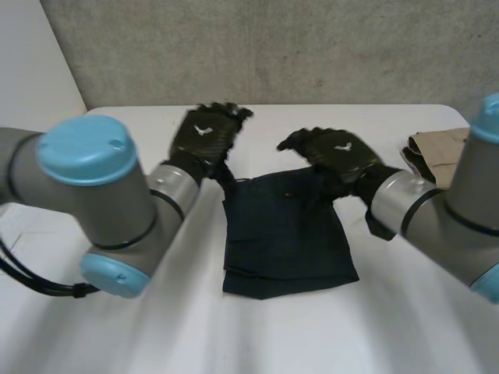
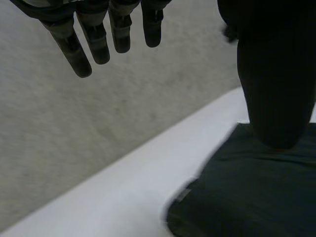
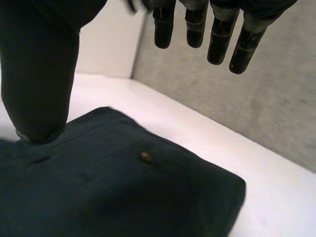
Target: Fold the laundry.
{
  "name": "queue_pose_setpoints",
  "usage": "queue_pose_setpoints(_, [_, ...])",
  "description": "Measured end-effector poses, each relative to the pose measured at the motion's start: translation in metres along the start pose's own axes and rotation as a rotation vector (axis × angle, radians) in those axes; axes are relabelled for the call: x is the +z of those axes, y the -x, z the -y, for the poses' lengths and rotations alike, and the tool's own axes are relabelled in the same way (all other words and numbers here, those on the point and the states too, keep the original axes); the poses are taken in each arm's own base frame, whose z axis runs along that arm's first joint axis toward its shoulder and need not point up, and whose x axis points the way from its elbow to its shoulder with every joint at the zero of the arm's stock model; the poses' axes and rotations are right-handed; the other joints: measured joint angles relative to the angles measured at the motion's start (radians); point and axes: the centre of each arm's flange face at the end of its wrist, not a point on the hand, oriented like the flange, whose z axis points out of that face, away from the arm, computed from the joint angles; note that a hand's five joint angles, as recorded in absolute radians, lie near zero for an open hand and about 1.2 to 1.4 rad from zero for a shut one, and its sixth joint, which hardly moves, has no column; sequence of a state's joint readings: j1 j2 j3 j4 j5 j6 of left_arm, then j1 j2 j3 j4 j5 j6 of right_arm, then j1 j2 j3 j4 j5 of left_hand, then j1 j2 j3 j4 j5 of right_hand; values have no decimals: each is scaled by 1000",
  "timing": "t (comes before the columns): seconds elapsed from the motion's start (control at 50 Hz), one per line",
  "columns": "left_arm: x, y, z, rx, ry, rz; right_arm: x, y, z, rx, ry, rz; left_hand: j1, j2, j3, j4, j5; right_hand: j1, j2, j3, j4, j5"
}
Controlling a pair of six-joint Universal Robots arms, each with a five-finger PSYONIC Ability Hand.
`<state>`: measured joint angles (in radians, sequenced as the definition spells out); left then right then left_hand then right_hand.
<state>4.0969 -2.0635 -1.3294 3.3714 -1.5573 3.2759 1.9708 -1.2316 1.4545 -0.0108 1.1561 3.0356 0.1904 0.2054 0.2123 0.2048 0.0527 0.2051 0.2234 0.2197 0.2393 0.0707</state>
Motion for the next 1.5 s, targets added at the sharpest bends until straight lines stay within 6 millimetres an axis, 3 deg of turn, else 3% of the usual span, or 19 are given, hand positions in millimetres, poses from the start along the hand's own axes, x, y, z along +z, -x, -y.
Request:
queue_pose_setpoints(0.08, [3,-22,-17,-12,70,-57,5,-16,-6,77,18,-49,0,0,0,0,0,0,0,0,0,0])
queue_pose_setpoints(0.2, [5,-36,-40,-11,160,-93,15,-23,-23,66,77,-88,0,0,0,0,0,0,0,0,0,0])
queue_pose_setpoints(0.22, [5,-43,-59,-5,237,-109,24,-26,-42,32,143,-111,0,0,0,0,0,0,0,0,0,0])
queue_pose_setpoints(0.36, [1,-45,-91,13,390,-105,38,-28,-80,-52,261,-117,0,0,0,0,0,-1,0,0,0,0])
queue_pose_setpoints(0.44, [0,-42,-96,39,421,-85,41,-29,-93,-92,296,-119,-5,0,-4,0,0,-32,-19,-8,0,0])
queue_pose_setpoints(0.56, [0,-41,-94,110,418,-82,40,-33,-94,-135,307,-152,-6,0,-15,0,0,-56,-28,-9,0,0])
queue_pose_setpoints(0.7, [-2,-42,-69,156,349,-101,30,-34,-62,-173,210,-200,-6,0,-15,0,0,-56,-28,-9,0,0])
queue_pose_setpoints(0.82, [-11,-30,0,108,185,-120,5,-27,-22,-221,49,-254,-6,0,-15,0,0,-56,-28,-9,0,0])
queue_pose_setpoints(0.84, [-11,-30,0,108,185,-120,5,-27,-22,-221,49,-254,-6,0,-15,0,0,-56,-28,-9,0,0])
queue_pose_setpoints(0.9, [-22,-19,36,47,103,-147,-13,-21,-13,-235,1,-277,-6,0,-15,0,0,-56,-28,-9,0,0])
queue_pose_setpoints(0.92, [-22,-19,36,47,103,-147,-13,-21,-13,-235,1,-277,-6,0,-15,0,0,-56,-28,-9,0,0])
queue_pose_setpoints(0.96, [-32,-12,56,-17,74,-192,-24,-13,-19,-236,10,-272,-6,0,-15,0,0,-56,-28,-9,0,0])
queue_pose_setpoints(1.08, [-47,-2,73,-113,94,-261,-39,8,-43,-236,56,-223,-6,0,-15,0,0,-56,-28,-9,0,0])
queue_pose_setpoints(1.2, [-53,2,74,-150,138,-282,-45,33,-73,-246,68,-156,-6,0,-15,0,0,-56,-28,-9,0,0])
queue_pose_setpoints(1.36, [-54,1,72,-149,149,-280,-37,57,-110,-279,87,-85,-6,0,-15,0,0,-56,-28,-9,0,0])
queue_pose_setpoints(1.5, [-53,1,71,-147,149,-272,-28,61,-126,-338,98,-68,-6,0,-15,0,0,-56,-28,-9,0,0])
